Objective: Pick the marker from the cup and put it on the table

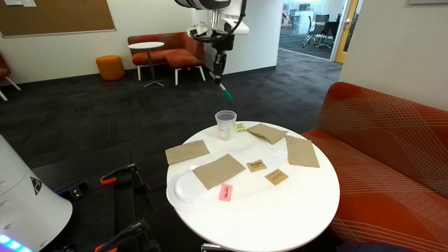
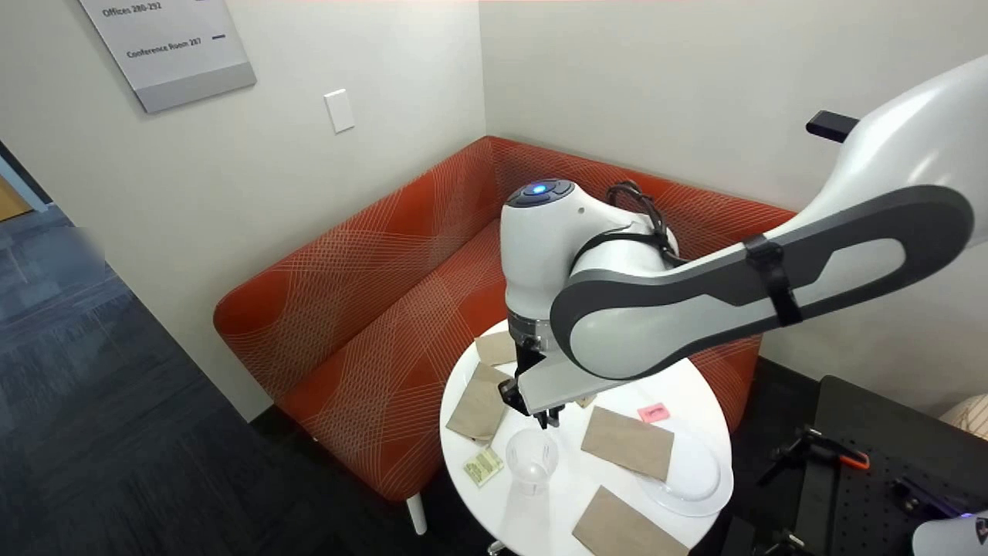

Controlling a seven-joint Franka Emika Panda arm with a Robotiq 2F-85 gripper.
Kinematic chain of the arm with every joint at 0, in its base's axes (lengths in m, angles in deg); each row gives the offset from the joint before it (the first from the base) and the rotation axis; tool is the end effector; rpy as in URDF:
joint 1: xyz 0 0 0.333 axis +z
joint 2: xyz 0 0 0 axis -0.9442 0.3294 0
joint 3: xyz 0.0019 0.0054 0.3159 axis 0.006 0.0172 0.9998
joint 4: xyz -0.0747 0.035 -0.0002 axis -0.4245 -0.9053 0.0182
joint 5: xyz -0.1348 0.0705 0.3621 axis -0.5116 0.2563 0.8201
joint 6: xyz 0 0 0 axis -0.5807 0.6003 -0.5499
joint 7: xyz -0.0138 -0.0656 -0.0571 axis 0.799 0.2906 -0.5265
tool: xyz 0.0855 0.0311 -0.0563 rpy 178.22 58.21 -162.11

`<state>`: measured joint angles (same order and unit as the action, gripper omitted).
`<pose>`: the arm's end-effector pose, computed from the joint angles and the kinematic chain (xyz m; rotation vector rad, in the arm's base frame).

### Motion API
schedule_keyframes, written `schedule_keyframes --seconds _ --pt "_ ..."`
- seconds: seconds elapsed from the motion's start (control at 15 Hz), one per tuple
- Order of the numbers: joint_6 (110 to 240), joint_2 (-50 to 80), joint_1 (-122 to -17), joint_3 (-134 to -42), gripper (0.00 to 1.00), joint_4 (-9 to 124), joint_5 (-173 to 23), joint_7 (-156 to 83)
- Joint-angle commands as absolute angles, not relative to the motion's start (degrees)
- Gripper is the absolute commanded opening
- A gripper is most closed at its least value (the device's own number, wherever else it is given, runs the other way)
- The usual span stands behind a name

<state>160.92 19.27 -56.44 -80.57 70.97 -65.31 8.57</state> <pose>0.5932 0.1946 0.3276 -2.9323 0.9539 0.2189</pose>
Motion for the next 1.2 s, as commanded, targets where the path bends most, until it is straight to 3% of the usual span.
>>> schedule_keyframes --seconds 0.0,0.6,1.13 --pt "161.4 16.4 -56.7 -81.1 0.03 73.7 -71.1 6.8" --pt "163.8 17.8 -58.1 -83.3 0.03 76.3 -82.8 1.3" --pt "178.5 21.7 -57.6 -87.6 0.03 82.4 -90.0 7.6"
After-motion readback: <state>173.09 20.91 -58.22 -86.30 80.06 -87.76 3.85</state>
